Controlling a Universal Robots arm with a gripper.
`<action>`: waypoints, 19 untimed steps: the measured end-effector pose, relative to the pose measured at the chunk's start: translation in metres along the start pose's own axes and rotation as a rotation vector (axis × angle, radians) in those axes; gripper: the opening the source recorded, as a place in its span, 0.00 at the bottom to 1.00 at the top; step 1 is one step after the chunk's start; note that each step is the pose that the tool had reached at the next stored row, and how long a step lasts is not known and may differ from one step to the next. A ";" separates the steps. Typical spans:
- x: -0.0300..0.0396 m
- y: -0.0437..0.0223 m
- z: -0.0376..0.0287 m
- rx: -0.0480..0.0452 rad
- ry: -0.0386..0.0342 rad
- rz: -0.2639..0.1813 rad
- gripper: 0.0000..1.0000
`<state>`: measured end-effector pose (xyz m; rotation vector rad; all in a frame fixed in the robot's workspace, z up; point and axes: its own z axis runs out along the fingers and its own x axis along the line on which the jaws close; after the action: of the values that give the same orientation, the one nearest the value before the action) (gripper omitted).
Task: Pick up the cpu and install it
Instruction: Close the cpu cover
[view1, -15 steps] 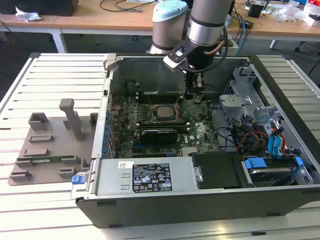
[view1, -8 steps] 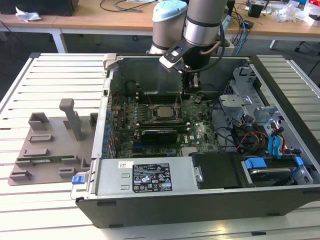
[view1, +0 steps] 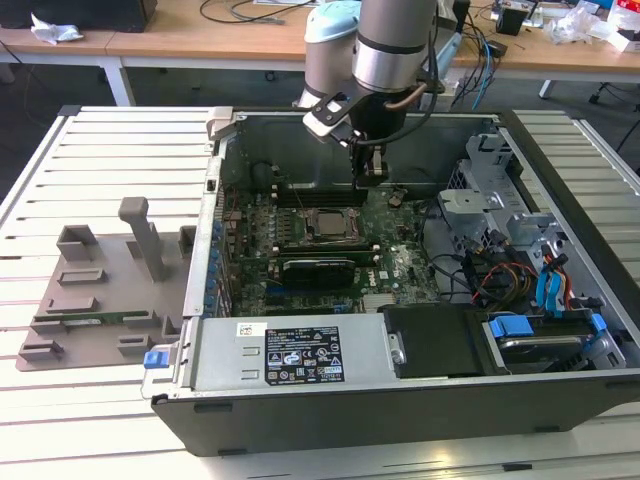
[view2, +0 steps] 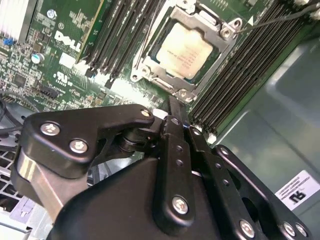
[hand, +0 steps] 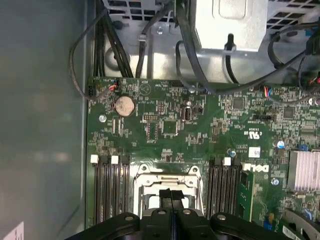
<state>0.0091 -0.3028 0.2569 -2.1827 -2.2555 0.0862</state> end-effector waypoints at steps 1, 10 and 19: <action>0.0001 -0.0013 0.0002 0.0000 -0.0001 0.000 0.11; 0.0009 -0.0160 0.0110 0.0000 -0.0001 0.000 0.11; 0.0030 -0.0426 0.0437 0.0000 -0.0001 0.000 0.11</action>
<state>-0.0352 -0.3028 0.2148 -2.1826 -2.2557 0.0863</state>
